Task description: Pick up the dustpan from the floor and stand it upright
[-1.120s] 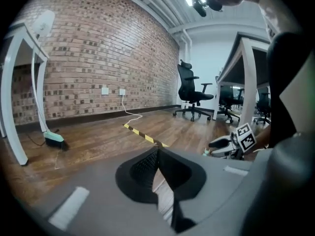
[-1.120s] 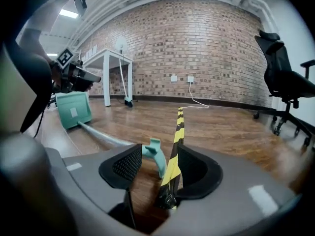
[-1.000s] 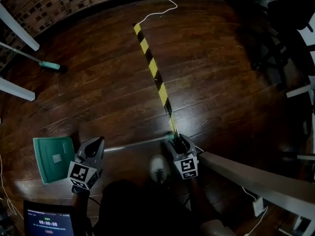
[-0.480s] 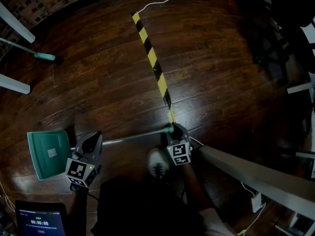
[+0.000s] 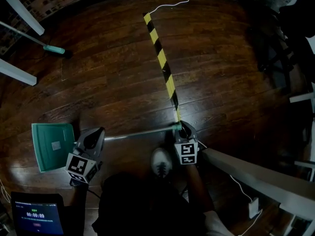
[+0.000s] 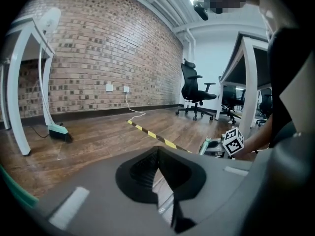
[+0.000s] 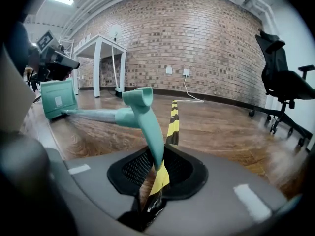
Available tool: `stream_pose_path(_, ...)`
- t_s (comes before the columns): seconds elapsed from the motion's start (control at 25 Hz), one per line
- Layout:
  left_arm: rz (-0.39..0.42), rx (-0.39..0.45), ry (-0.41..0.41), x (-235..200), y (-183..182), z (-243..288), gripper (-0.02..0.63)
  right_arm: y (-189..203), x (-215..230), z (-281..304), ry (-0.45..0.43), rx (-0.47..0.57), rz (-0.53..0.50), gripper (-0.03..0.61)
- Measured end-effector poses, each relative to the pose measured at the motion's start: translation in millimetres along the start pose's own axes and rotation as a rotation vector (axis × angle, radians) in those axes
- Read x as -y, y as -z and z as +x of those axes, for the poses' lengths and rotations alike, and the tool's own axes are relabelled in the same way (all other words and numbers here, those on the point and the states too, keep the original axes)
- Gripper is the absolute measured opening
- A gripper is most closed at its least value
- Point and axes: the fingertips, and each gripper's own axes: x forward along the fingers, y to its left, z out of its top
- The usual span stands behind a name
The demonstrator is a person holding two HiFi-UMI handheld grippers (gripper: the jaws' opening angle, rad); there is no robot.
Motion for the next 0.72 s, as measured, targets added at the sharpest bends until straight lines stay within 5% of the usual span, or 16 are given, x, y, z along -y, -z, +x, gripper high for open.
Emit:
stream_pose_path(0.2,-0.080,0.042,-0.028,-5.0,-32.0,-16.7,0.002,-45.7,21.2,-22.6,0.032,0.005,-0.032,0.084)
stream_pose_path(0.44,-0.140,0.018,-0.088,-12.4,-123.9,-96.0,0.002,-155.5,33.8,-97.4,0.045,-0.085,-0.118,0.097)
stream_pose_path(0.72,-0.106,0.007,-0.083,-5.2,-243.6,-160.3,0.002,-259.0,40.4,-160.1,0.083,-0.148,-0.168,0.117)
